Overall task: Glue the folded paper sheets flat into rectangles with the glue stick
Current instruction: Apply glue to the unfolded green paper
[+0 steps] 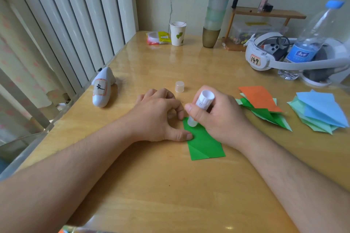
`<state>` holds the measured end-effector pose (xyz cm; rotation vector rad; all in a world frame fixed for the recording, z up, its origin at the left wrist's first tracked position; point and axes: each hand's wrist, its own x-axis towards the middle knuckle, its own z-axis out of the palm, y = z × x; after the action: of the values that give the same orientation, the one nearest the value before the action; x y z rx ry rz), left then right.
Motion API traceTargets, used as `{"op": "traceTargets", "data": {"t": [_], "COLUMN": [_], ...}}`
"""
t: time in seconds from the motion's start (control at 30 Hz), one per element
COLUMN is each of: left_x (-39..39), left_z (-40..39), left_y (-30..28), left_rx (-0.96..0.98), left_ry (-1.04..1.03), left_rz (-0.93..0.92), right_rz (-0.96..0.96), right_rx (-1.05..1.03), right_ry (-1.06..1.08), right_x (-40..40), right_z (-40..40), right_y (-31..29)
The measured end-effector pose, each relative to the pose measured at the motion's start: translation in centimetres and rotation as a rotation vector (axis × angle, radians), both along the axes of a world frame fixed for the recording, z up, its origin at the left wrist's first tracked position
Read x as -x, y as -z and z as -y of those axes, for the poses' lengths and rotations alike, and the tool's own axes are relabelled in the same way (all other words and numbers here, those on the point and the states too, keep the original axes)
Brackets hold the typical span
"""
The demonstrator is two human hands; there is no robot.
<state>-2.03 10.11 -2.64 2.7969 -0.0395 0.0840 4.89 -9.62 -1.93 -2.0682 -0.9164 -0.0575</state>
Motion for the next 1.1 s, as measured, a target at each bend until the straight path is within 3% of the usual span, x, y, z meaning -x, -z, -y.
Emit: {"op": "traceTargets", "data": {"t": [0.43, 0.6, 0.8, 1.0, 1.1], "left_x": [0.1, 0.2, 0.1, 0.2, 0.1], "left_z": [-0.2, -0.2, -0.1, -0.3, -0.9], "left_y": [0.0, 0.2, -0.3, -0.3, -0.7], "left_rx": [0.012, 0.028, 0.01, 0.04, 0.149], "left_ry": [0.005, 0.001, 0.005, 0.019, 0.02], "left_rz": [-0.01, -0.004, -0.034, -0.057, -0.043], "right_rz": [-0.066, -0.053, -0.041, -0.012, -0.021], "right_rx": [0.114, 0.065, -0.143, -0.092, -0.053], "right_ry": [0.025, 0.047, 0.181, 0.068, 0.011], "right_x": [-1.9, -2.2, -1.9, -0.5, -0.1], "right_z": [2.6, 3.2, 2.6, 1.1, 0.7], "right_y": [0.3, 0.4, -0.2, -0.2, 0.2]}}
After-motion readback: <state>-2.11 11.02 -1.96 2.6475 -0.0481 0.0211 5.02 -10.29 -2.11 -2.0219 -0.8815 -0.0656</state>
